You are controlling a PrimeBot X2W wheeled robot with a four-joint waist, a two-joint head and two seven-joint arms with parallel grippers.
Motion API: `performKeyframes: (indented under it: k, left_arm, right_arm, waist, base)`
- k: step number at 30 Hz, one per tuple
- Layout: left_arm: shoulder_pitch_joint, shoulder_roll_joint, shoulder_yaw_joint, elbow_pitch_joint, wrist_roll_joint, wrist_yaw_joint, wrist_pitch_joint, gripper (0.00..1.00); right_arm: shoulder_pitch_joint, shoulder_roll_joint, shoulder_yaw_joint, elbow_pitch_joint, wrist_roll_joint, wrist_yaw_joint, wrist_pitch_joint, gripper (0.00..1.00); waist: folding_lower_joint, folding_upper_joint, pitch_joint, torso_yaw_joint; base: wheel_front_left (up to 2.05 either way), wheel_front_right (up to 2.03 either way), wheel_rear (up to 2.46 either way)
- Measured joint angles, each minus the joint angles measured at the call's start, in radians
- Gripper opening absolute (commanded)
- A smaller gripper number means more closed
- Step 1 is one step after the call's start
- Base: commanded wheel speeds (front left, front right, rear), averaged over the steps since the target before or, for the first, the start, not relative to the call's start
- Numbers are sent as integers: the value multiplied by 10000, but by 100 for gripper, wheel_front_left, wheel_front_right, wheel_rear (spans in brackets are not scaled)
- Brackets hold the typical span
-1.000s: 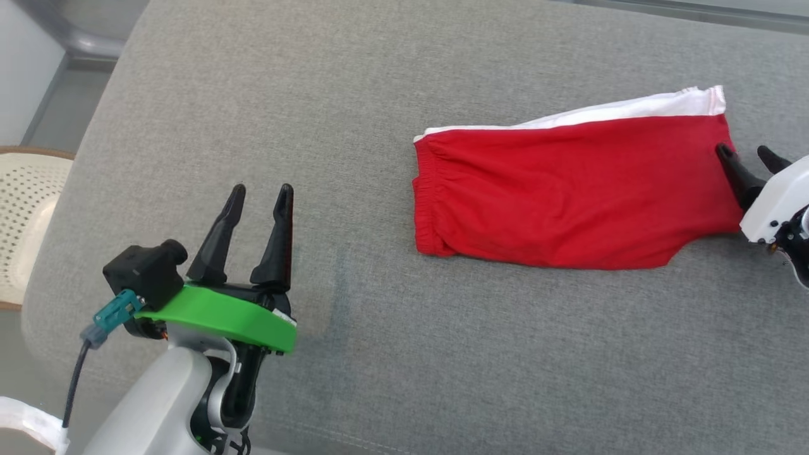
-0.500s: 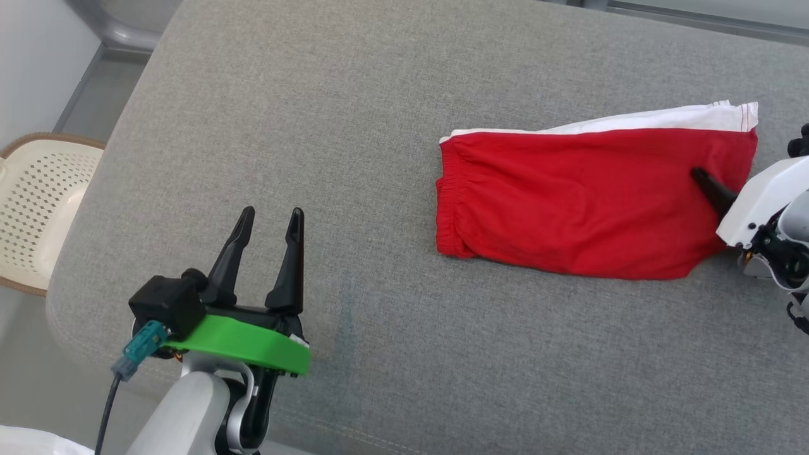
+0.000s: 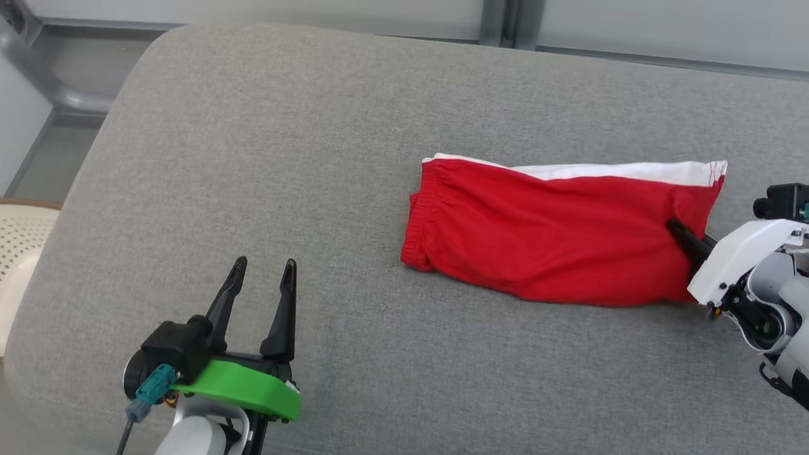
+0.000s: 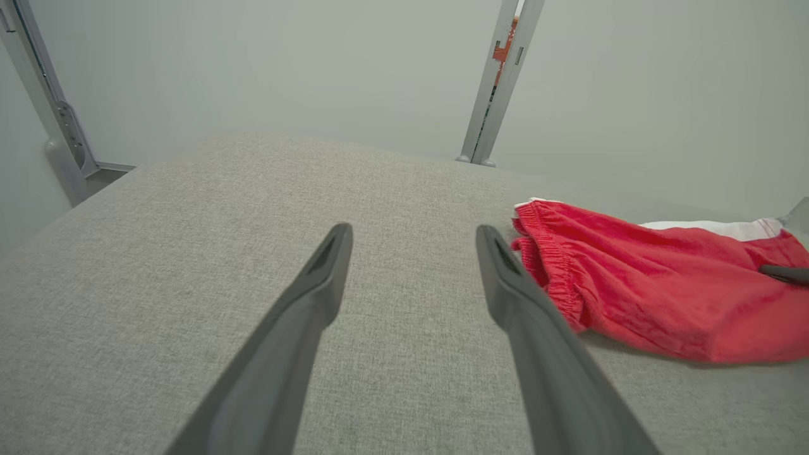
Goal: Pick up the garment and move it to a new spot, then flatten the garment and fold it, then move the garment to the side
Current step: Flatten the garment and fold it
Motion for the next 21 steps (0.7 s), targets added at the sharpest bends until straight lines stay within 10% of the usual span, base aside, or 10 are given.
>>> performKeyframes:
  k: [12, 21]
  left_arm:
    - [579, -196, 48, 115, 422, -184, 0, 100]
    - [616, -458, -10, 539, 466, -240, 0, 100]
  right_arm:
    - [370, -792, 347, -593, -184, 0, -543, 0]
    - [-1193, 698, 809, 199, -1026, 0, -184, 0]
  waist:
    - [0, 0, -845, -1190]
    - [0, 0, -991, -777]
  base:
    - [0, 0, 0]
    - [0, 0, 0]
